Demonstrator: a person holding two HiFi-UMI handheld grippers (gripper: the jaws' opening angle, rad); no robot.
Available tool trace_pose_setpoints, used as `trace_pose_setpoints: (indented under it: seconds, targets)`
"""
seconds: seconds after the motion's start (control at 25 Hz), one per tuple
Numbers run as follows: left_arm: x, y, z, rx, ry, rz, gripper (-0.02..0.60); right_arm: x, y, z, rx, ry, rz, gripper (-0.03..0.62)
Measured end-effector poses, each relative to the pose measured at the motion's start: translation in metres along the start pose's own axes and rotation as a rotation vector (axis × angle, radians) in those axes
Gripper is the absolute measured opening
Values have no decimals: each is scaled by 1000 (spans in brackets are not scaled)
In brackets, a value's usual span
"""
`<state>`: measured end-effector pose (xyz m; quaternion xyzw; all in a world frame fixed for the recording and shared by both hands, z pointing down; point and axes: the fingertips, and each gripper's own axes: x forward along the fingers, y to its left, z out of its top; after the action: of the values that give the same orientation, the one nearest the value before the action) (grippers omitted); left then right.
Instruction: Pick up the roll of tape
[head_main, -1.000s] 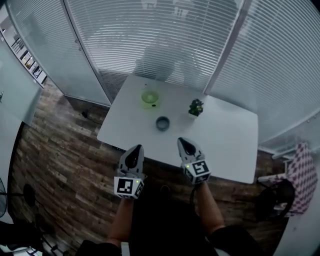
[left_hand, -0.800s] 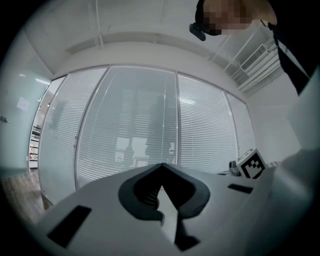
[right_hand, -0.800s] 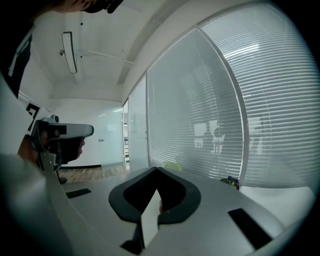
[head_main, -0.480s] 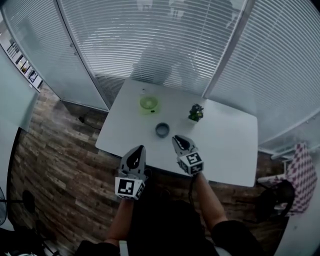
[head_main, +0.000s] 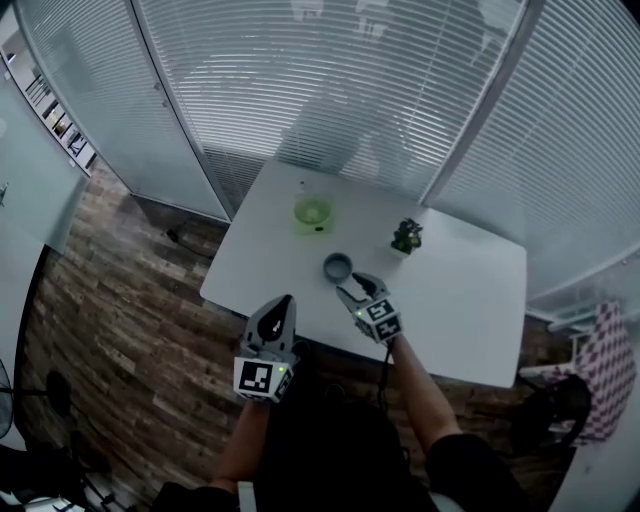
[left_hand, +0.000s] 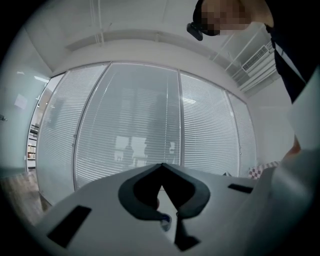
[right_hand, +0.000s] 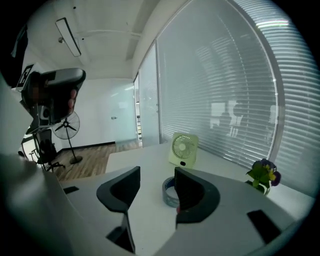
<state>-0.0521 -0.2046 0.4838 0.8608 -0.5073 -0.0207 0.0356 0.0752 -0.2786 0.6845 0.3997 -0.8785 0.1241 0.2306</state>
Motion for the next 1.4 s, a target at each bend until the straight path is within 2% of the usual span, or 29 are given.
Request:
trace_pose_setpoints:
  seconds: [0.32,0.48,0.64,0.88,0.96,1.24,1.4]
  targets:
    - [2,9,-6,-11,15,11,6,32,3,-27,-41,118,40,210]
    - [0,14,-14,14,29,8,6,45,3,-40,-47,179,50,210]
    - [4,17,-8,-18,14,14,6,60,1,-47,-57,217,57,210]
    - [2,22,-11,-2,24,-1,6,77,-1,-58,-80,309,65,210]
    - [2,25,-11,-19,23,6,6,81,-1,-59,-81,336,74,210]
    - [-2,36,-16,-33,45,23,6,99,4,-59,-176,376,96,195]
    - [-7,44,-30,16,81,18,6,105,4,-75,-238,456,106,195]
